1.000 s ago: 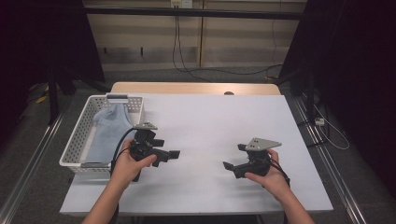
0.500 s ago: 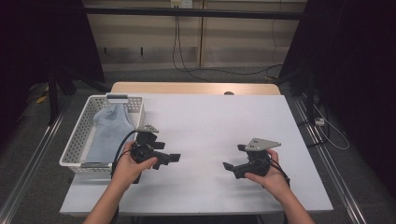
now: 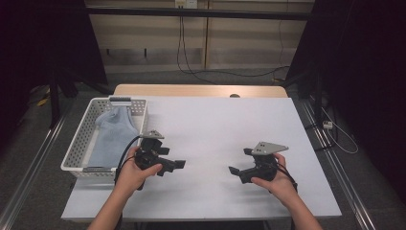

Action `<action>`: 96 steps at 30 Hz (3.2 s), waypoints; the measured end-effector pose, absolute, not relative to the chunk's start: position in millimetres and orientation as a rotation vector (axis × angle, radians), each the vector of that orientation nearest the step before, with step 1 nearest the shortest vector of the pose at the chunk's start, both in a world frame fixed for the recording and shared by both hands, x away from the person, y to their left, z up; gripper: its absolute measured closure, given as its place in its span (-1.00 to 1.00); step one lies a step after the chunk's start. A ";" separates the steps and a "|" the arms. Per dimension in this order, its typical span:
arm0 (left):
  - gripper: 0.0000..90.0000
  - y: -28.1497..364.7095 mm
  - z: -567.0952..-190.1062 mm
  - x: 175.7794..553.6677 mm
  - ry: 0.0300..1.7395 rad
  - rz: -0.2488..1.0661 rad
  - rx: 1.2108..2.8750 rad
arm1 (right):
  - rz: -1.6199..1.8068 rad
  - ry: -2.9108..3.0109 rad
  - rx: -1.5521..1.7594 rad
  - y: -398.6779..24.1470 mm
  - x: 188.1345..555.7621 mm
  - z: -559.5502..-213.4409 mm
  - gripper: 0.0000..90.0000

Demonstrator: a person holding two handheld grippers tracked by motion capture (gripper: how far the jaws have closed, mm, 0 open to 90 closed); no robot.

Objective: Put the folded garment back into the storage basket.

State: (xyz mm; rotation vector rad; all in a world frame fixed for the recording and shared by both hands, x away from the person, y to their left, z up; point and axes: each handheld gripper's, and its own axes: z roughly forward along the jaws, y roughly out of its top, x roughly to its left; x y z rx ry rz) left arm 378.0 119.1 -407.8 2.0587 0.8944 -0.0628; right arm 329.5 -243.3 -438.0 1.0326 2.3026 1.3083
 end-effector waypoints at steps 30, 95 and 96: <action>-0.82 119.4 -414.3 369.8 0.854 -0.056 2.081 | 1.301 2.311 1.030 -242.2 328.5 -438.6 -0.84; -0.83 127.3 -423.4 364.0 0.816 -0.044 2.108 | 1.336 2.287 1.119 -294.6 298.4 -443.4 -0.84; -0.83 127.2 -423.7 364.4 0.813 -0.046 2.112 | 1.335 2.287 1.119 -294.4 298.3 -443.6 -0.84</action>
